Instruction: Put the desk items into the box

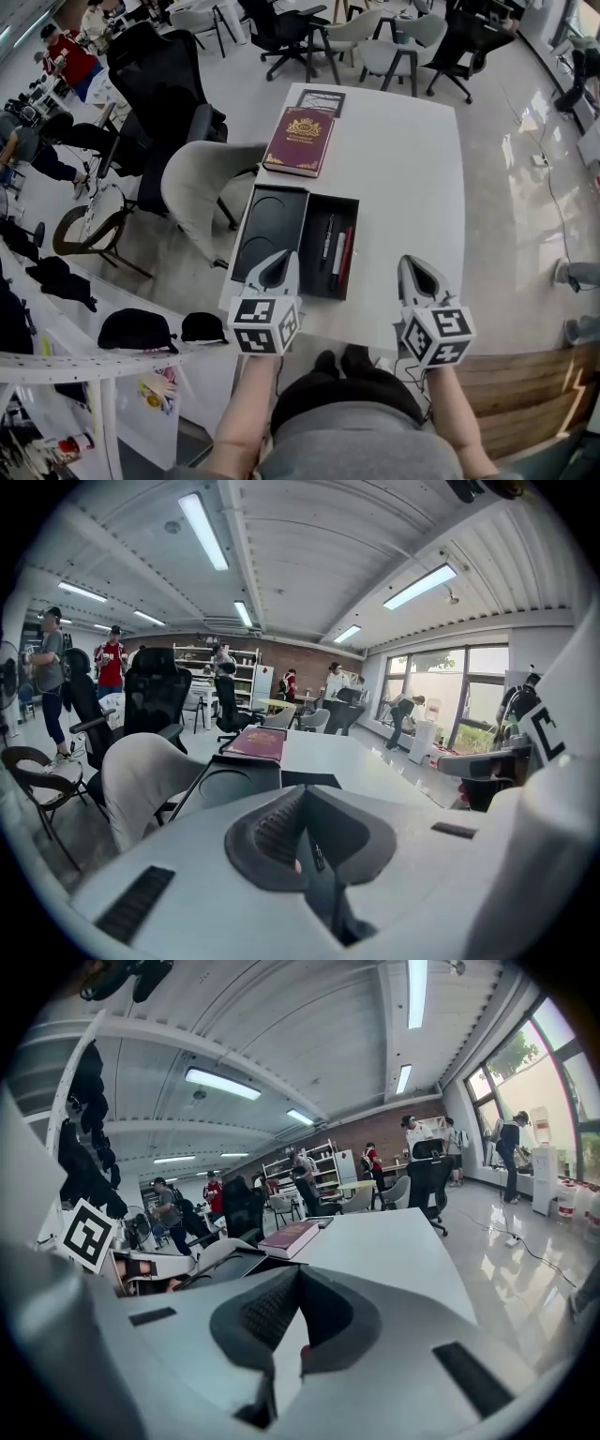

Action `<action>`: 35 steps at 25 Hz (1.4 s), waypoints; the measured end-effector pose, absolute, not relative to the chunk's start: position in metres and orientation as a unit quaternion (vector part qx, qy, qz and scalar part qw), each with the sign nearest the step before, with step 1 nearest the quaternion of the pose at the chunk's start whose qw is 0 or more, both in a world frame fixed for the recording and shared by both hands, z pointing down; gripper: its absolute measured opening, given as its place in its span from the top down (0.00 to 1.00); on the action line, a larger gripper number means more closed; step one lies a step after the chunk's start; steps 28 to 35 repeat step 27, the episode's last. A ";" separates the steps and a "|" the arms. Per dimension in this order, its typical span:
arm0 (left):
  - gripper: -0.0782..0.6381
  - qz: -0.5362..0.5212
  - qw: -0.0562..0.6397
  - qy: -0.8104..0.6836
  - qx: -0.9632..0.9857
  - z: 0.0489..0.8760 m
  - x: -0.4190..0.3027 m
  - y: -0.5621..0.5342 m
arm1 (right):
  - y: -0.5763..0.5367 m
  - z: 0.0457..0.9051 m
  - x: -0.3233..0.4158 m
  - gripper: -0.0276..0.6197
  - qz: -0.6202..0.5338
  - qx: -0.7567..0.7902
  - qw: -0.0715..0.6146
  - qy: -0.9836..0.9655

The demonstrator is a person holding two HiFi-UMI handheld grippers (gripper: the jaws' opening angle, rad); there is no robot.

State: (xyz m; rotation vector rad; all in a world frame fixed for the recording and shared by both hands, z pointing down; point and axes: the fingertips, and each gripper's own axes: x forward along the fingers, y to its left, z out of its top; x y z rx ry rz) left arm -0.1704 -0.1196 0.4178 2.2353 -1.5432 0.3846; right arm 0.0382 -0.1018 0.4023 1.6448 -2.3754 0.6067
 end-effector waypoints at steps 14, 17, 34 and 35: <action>0.88 0.147 0.201 -0.554 0.794 0.422 -0.167 -0.117 | -0.102 0.402 0.038 0.95 0.194 0.545 0.103 -0.809; 0.88 0.150 0.201 -0.555 0.793 0.423 -0.166 -0.119 | -0.104 0.403 0.038 0.95 0.195 0.542 0.104 -0.811; 0.88 0.167 0.196 -0.549 0.795 0.426 -0.159 -0.120 | -0.106 0.405 0.037 0.95 0.196 0.534 0.104 -0.816; 0.88 0.167 0.196 -0.549 0.795 0.426 -0.159 -0.120 | -0.106 0.405 0.037 0.95 0.196 0.534 0.104 -0.816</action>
